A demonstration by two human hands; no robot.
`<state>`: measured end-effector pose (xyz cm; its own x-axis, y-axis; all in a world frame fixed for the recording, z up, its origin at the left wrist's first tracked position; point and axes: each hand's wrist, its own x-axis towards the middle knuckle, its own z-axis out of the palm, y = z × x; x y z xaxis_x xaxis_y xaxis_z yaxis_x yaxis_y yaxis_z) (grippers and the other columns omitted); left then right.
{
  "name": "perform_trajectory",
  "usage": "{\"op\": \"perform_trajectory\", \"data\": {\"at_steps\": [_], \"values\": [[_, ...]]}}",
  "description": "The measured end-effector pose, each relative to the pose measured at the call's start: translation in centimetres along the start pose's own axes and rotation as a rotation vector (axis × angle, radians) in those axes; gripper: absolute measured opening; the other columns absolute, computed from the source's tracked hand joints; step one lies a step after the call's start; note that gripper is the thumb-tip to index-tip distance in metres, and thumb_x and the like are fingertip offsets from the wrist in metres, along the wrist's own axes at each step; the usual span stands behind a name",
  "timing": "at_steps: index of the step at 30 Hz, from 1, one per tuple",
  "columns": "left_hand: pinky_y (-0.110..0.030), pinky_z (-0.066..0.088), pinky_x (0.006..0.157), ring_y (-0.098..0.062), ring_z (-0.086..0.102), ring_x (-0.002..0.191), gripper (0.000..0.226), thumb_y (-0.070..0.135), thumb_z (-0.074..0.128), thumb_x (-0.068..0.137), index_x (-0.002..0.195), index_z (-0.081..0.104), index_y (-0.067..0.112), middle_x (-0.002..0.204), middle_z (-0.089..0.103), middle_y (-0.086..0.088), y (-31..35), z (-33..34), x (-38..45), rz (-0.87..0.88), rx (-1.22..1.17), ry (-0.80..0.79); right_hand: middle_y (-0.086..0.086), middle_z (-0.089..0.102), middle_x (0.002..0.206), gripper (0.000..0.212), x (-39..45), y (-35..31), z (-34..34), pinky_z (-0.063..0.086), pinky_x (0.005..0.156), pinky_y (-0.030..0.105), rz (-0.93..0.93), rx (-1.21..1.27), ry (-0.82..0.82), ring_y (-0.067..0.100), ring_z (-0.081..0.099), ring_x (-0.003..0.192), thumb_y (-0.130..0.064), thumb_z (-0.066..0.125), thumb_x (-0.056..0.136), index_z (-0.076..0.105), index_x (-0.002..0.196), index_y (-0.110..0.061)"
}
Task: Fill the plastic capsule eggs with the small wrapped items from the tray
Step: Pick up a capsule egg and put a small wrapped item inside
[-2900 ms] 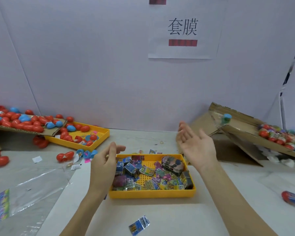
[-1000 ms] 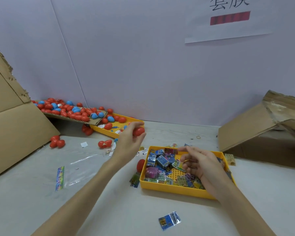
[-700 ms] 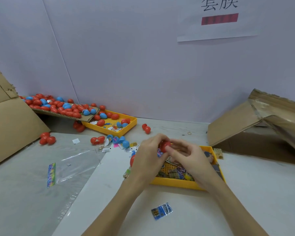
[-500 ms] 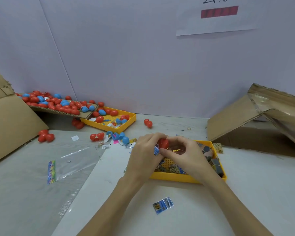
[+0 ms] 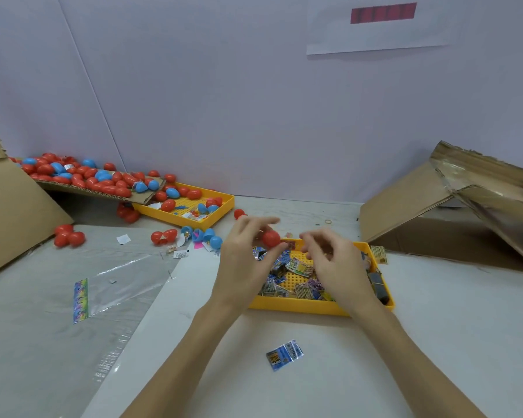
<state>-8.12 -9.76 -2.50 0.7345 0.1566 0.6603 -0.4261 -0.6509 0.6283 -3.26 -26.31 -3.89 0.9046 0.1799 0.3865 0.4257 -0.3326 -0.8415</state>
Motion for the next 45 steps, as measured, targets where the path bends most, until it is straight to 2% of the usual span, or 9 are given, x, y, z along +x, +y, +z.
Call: {"op": "perform_trajectory", "data": {"at_steps": [2,4,6,15,20,30,34,38,45], "values": [[-0.014,0.054,0.080,-0.001,0.064,0.093,0.050,0.022,0.087,0.079,0.119,0.058,0.017,0.099,0.064,0.010,-0.2,-0.2,0.2,-0.125,-0.079,-0.006,-0.001,0.070,0.103,0.012,0.0,0.4,0.4,0.047,0.078,0.014,-0.032,-0.302,-0.030,0.006,0.061,0.091,-0.024,0.068,0.098,0.075,0.107,-0.019],[-0.014,0.054,0.078,-0.002,0.066,0.091,0.045,0.023,0.087,0.079,0.112,0.058,0.017,0.097,0.067,0.010,-0.5,-0.2,0.3,-0.167,-0.091,-0.015,0.000,0.066,0.115,0.023,-0.1,0.7,1.1,0.044,0.093,0.029,-0.010,-0.528,-0.113,0.020,0.054,0.112,-0.032,0.072,0.094,0.075,0.115,-0.022],[-0.013,0.053,0.079,-0.005,0.065,0.092,0.039,0.021,0.085,0.082,0.112,0.060,0.016,0.099,0.067,0.008,-0.6,-0.1,0.3,-0.162,-0.064,-0.029,0.001,0.064,0.116,0.028,0.0,0.7,1.4,0.037,0.091,0.032,0.039,-0.628,-0.134,0.025,0.047,0.118,-0.038,0.074,0.092,0.075,0.115,-0.022],[-0.011,0.051,0.082,-0.008,0.064,0.097,0.034,0.016,0.081,0.086,0.114,0.061,0.017,0.104,0.067,0.006,-0.4,0.0,0.0,-0.070,-0.003,-0.095,0.000,0.072,0.088,0.019,-0.2,0.2,1.5,0.037,0.073,0.029,-0.026,-0.611,-0.089,0.016,0.053,0.088,-0.032,0.067,0.098,0.081,0.093,-0.020],[-0.014,0.053,0.083,-0.011,0.065,0.096,0.034,0.016,0.080,0.086,0.115,0.063,0.015,0.105,0.068,0.003,-0.3,0.0,0.0,-0.078,-0.009,-0.107,0.000,0.070,0.095,0.014,-0.3,0.2,1.6,0.047,0.080,0.030,-0.023,-0.628,-0.074,0.020,0.057,0.099,-0.026,0.066,0.099,0.077,0.096,-0.019],[-0.024,0.059,0.082,-0.017,0.072,0.092,0.034,0.011,0.060,0.101,0.130,0.058,0.027,0.109,0.069,0.001,0.1,-0.3,0.3,-0.264,-0.350,-0.179,-0.007,0.059,0.085,0.026,-0.7,0.0,1.4,0.037,0.075,0.025,0.009,-0.454,0.051,0.014,0.051,0.091,-0.041,0.077,0.087,0.059,0.080,-0.023],[-0.024,0.058,0.079,-0.019,0.071,0.090,0.015,0.006,0.055,0.102,0.106,0.068,0.011,0.101,0.070,-0.005,-0.1,-0.4,0.3,-0.249,-0.318,-0.190,-0.006,0.053,0.089,0.024,-1.0,-0.4,1.6,0.042,0.075,0.023,-0.208,-0.330,0.176,0.012,0.051,0.087,-0.036,0.077,0.088,0.060,0.084,-0.019],[-0.025,0.058,0.072,-0.015,0.070,0.082,0.025,0.038,0.062,0.095,0.099,0.069,0.014,0.093,0.070,-0.005,0.3,-0.2,0.2,-0.261,-0.313,-0.225,0.001,0.056,0.098,0.021,-1.3,-0.7,1.8,0.043,0.076,0.017,-0.465,-0.398,0.241,0.015,0.054,0.088,-0.025,0.078,0.088,0.062,0.090,-0.011],[-0.017,0.056,0.070,-0.011,0.072,0.086,0.017,0.034,0.073,0.089,0.098,0.074,0.019,0.098,0.071,0.000,0.0,-0.4,0.5,-0.327,-0.367,-0.262,0.008,0.055,0.104,0.022,-1.2,-0.7,1.7,0.043,0.077,0.017,-0.519,-0.506,0.281,0.018,0.056,0.090,-0.018,0.082,0.085,0.062,0.089,-0.010]]}}
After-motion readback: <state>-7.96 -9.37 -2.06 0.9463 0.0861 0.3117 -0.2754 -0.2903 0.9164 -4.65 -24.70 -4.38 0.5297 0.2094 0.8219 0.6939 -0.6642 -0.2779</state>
